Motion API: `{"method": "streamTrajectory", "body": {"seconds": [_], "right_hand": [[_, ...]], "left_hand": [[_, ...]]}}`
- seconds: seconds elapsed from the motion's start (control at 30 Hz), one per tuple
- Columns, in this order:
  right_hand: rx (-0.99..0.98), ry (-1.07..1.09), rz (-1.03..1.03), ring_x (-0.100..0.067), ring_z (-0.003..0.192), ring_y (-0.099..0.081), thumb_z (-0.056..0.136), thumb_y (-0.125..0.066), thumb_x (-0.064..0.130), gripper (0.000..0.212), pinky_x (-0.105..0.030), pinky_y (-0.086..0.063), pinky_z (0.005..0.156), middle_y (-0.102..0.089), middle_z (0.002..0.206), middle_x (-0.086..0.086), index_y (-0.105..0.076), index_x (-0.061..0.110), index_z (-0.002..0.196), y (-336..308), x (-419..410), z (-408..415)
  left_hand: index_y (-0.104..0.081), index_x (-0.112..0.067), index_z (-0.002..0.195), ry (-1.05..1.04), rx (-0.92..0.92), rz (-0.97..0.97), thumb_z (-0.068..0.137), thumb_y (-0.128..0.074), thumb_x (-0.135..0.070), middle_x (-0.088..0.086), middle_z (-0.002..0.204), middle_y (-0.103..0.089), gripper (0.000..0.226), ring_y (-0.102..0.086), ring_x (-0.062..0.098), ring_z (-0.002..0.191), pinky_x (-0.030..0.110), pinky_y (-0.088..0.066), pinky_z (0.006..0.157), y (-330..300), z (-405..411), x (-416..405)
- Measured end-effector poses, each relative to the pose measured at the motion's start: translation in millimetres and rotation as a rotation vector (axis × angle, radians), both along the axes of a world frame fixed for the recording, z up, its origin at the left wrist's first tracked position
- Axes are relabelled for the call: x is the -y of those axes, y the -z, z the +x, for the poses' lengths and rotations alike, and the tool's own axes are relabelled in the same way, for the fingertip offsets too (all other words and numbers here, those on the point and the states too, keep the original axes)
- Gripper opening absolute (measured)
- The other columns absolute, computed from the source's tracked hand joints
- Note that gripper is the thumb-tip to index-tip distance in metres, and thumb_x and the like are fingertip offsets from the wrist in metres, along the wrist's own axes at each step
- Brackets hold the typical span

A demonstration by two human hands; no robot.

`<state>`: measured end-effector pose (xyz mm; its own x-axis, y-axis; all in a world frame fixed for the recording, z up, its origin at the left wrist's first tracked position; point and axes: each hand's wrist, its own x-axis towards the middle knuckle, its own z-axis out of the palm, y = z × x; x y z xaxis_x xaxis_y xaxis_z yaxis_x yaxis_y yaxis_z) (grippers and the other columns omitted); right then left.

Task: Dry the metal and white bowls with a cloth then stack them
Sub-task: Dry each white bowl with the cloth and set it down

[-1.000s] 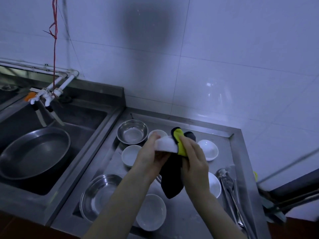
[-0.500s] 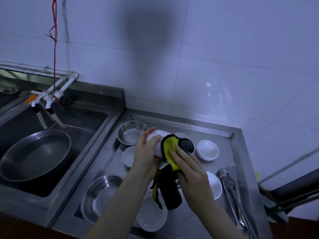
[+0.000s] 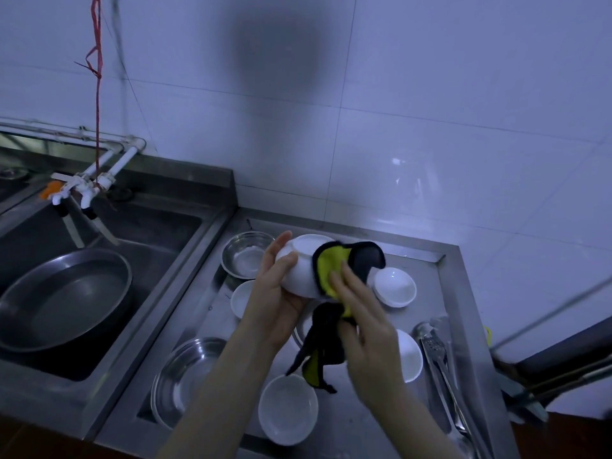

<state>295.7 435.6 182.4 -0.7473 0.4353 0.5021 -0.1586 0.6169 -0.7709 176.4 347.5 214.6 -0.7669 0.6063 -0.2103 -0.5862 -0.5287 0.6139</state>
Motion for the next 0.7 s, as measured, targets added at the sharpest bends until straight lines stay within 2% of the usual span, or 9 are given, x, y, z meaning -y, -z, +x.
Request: {"method": "streamTrajectory", "body": {"seconds": [0.1,0.17,0.23,0.27,0.3,0.37,0.43,0.53,0.7], "right_hand": [[-0.018,0.028,0.139,-0.022,0.142,-0.034,0.086,-0.042,0.013,0.051,-0.038,-0.029,0.113,-0.044,0.148,0.006,-0.054,0.018,0.136,8,6,2],[-0.003,0.058,-0.131,-0.012,0.129,-0.048,0.086,-0.043,0.014,0.047,-0.029,-0.037,0.106,-0.057,0.135,0.007,-0.062,0.023,0.128,-1,-7,-4],[0.069,0.084,-0.454,-0.007,0.090,-0.059,0.083,-0.044,0.020,0.031,-0.029,-0.045,0.082,-0.068,0.091,0.009,-0.071,0.034,0.091,-12,-27,-10],[0.103,0.085,-0.532,-0.006,0.076,-0.054,0.082,-0.044,0.022,0.028,-0.030,-0.042,0.072,-0.062,0.075,0.007,-0.068,0.035,0.078,-17,-34,-11],[0.108,0.062,-0.521,-0.005,0.075,-0.054,0.083,-0.043,0.022,0.029,-0.030,-0.042,0.073,-0.061,0.074,0.006,-0.068,0.037,0.079,-21,-36,-10],[0.071,-0.005,-0.377,0.000,0.110,-0.057,0.085,-0.043,0.012,0.042,-0.025,-0.042,0.097,-0.068,0.111,0.012,-0.068,0.034,0.111,-27,-29,-7],[0.058,-0.064,-0.135,-0.008,0.135,-0.041,0.085,-0.044,0.006,0.051,-0.026,-0.032,0.112,-0.052,0.141,0.011,-0.058,0.023,0.131,-23,-17,-5],[0.068,-0.051,0.184,-0.017,0.143,-0.030,0.087,-0.042,0.014,0.052,-0.033,-0.029,0.114,-0.042,0.149,0.012,-0.051,0.022,0.138,-16,-4,-5],[0.213,-0.053,0.197,-0.003,0.143,-0.024,0.088,-0.039,0.025,0.054,-0.019,-0.024,0.113,-0.033,0.146,0.031,-0.042,0.038,0.141,-28,-21,-22]], "left_hand": [[-0.056,-0.029,0.128,0.087,-0.042,-0.036,0.083,-0.059,-0.015,0.013,0.114,-0.069,0.047,-0.071,0.027,0.088,0.036,-0.060,0.063,4,-4,7],[-0.057,-0.031,0.131,0.150,-0.088,-0.059,0.081,-0.066,-0.010,0.011,0.118,-0.069,0.055,-0.071,0.028,0.097,0.039,-0.060,0.068,6,-7,13],[-0.059,-0.034,0.131,0.204,-0.118,-0.057,0.080,-0.064,-0.010,0.008,0.122,-0.069,0.057,-0.069,0.028,0.104,0.041,-0.059,0.072,7,-8,17],[-0.059,-0.034,0.131,0.217,-0.125,-0.054,0.079,-0.061,-0.012,0.007,0.123,-0.068,0.057,-0.069,0.027,0.105,0.041,-0.058,0.074,6,-8,17],[-0.059,-0.034,0.131,0.218,-0.126,-0.056,0.078,-0.060,-0.013,0.007,0.123,-0.069,0.057,-0.069,0.027,0.105,0.041,-0.058,0.074,5,-8,16],[-0.059,-0.033,0.131,0.188,-0.120,-0.062,0.077,-0.060,-0.014,0.008,0.119,-0.070,0.057,-0.069,0.028,0.103,0.041,-0.059,0.074,3,-9,12],[-0.057,-0.030,0.133,0.170,-0.109,-0.041,0.078,-0.061,-0.012,0.014,0.121,-0.069,0.058,-0.069,0.030,0.104,0.040,-0.059,0.075,2,-8,9],[-0.053,-0.028,0.138,0.165,-0.075,-0.044,0.090,-0.061,-0.019,0.019,0.123,-0.067,0.050,-0.068,0.032,0.106,0.038,-0.060,0.076,1,-8,8],[-0.053,-0.027,0.138,0.174,-0.062,-0.051,0.102,-0.043,-0.031,0.017,0.132,-0.063,0.038,-0.063,0.034,0.118,0.039,-0.060,0.084,0,-7,6]]}}
